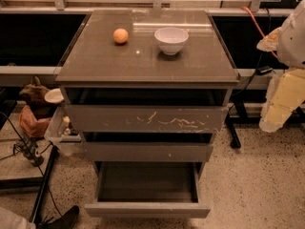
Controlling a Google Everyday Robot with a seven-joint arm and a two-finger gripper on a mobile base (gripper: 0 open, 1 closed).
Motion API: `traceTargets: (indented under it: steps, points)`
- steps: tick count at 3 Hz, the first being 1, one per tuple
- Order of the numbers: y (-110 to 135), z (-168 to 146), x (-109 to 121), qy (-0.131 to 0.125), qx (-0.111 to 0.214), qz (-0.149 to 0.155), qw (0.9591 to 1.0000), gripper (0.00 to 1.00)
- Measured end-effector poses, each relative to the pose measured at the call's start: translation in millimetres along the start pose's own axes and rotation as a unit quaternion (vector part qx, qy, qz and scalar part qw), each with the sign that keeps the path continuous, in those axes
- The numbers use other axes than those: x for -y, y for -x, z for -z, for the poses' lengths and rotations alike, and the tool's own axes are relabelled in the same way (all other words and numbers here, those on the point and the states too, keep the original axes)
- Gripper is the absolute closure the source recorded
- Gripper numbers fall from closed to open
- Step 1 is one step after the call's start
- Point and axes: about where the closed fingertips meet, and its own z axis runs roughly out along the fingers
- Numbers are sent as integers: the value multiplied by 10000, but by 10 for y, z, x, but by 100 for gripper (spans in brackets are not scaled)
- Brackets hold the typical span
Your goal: Close bottom drawer
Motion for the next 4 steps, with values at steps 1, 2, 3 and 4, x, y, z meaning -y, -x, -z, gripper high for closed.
traceTargets:
  steps: [1,2,3,4]
  points:
    - [0,0,0,0,0,0,10000,0]
    - [-20,-201,-105,111,121,-185,9997,0]
    - [18,-517,-371,275,464,-321,9980,0]
    - [16,-1230,-780,700,1038,-376,9914,0]
